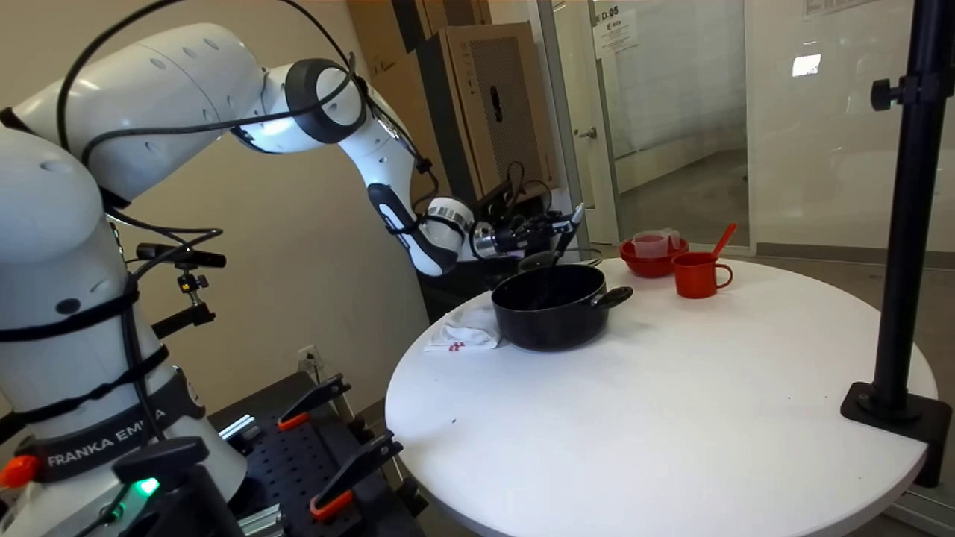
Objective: Use the ladle to mix in the pot
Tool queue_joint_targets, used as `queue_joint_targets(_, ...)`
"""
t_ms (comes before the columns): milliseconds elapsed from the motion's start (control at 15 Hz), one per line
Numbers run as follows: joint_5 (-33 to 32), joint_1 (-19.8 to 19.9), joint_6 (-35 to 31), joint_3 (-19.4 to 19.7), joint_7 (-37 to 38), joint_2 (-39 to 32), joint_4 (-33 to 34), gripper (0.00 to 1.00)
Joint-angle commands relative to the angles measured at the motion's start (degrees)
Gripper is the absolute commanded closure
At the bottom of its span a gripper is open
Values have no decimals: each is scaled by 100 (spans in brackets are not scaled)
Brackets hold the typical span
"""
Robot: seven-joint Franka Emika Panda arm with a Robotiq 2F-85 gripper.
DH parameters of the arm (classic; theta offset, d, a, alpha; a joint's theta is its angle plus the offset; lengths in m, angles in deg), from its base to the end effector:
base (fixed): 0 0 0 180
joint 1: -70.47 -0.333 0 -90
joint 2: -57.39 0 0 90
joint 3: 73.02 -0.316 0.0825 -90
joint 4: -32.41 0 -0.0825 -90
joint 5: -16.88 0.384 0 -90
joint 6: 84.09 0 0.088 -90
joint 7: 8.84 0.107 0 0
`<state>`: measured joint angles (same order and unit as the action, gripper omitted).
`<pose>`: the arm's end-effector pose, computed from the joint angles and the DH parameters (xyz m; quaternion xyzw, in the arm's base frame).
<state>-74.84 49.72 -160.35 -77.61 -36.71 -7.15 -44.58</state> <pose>0.6548 0.1575 0.0928 0.4474 0.4829 -0.3957 0.6404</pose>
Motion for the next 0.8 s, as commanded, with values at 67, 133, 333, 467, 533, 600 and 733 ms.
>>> queue_joint_targets(67, -174, -40, 79, 54, 270, 392, -686, 92)
queue_joint_targets(133, -197, -22, 120, 81, 336, 424, -734, 92)
queue_joint_targets(333, -298, 23, 269, 199, 461, 522, -862, 92)
queue_joint_targets(467, -410, 58, 400, 311, 548, 555, -904, 92)
queue_joint_targets(533, -460, 87, 467, 355, 569, 569, -921, 92)
queue_joint_targets(600, -502, 112, 531, 394, 575, 569, -922, 92)
queue_joint_targets(733, -594, 168, 615, 445, 561, 545, -864, 92)
